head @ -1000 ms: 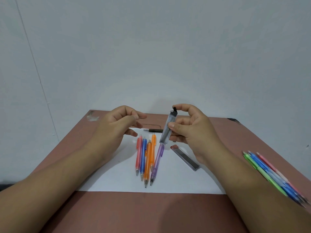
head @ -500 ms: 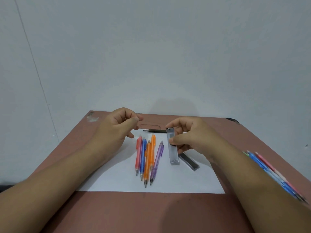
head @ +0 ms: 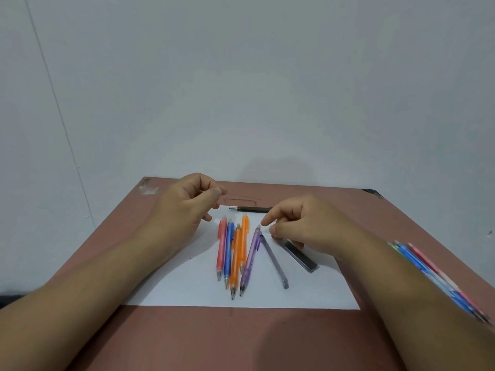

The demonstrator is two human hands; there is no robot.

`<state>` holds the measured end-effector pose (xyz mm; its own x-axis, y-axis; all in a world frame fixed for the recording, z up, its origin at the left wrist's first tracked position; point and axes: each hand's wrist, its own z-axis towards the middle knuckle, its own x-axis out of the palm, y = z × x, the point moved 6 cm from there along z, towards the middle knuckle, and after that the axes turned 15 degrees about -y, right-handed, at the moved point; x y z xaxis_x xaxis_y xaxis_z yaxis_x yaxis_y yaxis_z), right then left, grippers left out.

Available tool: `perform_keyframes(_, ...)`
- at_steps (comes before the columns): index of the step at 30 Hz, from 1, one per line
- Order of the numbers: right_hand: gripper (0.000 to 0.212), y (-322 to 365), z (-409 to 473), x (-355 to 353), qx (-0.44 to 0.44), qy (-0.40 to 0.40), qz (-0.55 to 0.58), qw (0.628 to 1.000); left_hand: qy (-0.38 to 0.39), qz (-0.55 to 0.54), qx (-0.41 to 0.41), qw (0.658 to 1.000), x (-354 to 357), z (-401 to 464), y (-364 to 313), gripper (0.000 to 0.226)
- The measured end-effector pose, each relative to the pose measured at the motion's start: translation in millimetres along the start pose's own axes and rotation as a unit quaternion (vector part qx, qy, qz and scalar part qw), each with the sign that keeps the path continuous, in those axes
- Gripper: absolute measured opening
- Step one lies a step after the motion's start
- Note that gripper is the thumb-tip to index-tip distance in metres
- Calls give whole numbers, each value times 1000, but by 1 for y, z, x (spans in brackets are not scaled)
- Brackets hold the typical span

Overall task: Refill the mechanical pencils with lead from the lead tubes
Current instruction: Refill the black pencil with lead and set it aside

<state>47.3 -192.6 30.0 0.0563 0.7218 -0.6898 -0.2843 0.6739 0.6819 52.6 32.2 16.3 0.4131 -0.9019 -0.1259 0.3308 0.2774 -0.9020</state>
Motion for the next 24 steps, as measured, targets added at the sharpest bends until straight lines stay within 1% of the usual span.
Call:
perform_keyframes(2,13,0,1,-3,-4,-34,16,999,0,9,4,1000,0,0,0,15)
perform_keyframes(4,13,2,2,-7,-9,-71,72,995,3,12,7,1000,1,1,2,15)
perform_keyframes(6,11,6,2,-12,-38,-111,101,988,9,18,15,1000,2,1,2,14)
perform_keyframes(8,9,10,-1,-12,-68,-132,107,983,16,35,29,999,3,1,2,14)
perform_keyframes(10,11,14,-3,-10,-87,-139,116,980,26,48,44,998,5,0,1,14)
perform_keyframes(14,17,22,-1,-4,-165,-163,7,973,39,68,73,994,7,-4,-2,13)
perform_keyframes(16,17,23,2,0,-190,-170,-26,966,43,82,86,992,9,-7,-6,12)
perform_keyframes(20,13,23,4,5,-208,-182,-44,960,40,117,124,985,12,-11,-12,9)
perform_keyframes(24,12,23,5,8,-209,-180,-58,959,45,121,132,983,12,-13,-13,12)
